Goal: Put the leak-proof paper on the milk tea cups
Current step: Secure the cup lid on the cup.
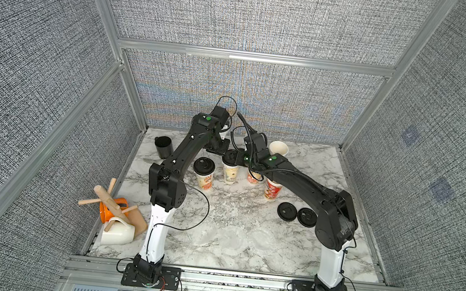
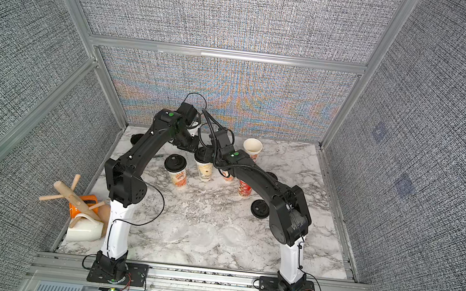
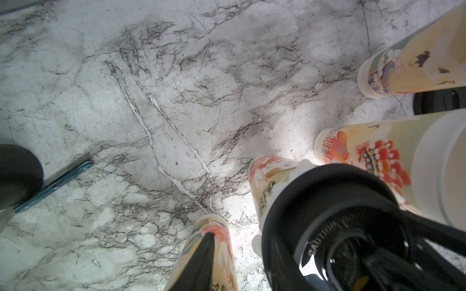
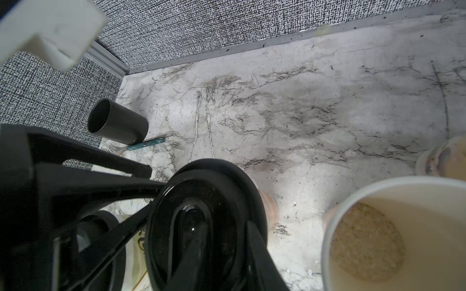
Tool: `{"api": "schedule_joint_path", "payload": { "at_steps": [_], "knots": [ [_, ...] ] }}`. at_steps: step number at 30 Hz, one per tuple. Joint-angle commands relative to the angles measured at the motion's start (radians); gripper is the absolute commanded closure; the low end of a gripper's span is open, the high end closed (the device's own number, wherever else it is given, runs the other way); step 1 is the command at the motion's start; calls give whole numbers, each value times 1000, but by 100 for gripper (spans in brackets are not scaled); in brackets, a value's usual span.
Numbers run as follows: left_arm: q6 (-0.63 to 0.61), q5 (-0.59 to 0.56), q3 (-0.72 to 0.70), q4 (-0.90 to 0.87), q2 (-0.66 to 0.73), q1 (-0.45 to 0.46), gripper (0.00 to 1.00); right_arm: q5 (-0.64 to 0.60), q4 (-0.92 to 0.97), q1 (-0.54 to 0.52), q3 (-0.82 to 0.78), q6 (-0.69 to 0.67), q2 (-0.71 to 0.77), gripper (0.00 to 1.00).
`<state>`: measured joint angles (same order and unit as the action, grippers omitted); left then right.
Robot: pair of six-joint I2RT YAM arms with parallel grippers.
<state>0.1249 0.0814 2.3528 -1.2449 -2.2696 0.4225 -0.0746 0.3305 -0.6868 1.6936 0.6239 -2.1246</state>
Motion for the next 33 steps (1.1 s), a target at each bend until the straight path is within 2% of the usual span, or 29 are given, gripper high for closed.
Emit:
{"api": "schedule_joint_path", "payload": {
  "at_steps": [1,10,24,33],
  "knots": [
    [-25,-13,9,-54,-52,3,61,194,225,-38,-31,15,-10,74],
    [-55,13,42,-44,-71,3,62,209,180,-46,-107,76,39,76],
    [-135,58,74,46,-69,-1,59,235,91,-53,-97,268,3,80],
    [-150,78,113,48,-99,-4,59,220,93,-86,-141,290,50,80]
  ]
}}
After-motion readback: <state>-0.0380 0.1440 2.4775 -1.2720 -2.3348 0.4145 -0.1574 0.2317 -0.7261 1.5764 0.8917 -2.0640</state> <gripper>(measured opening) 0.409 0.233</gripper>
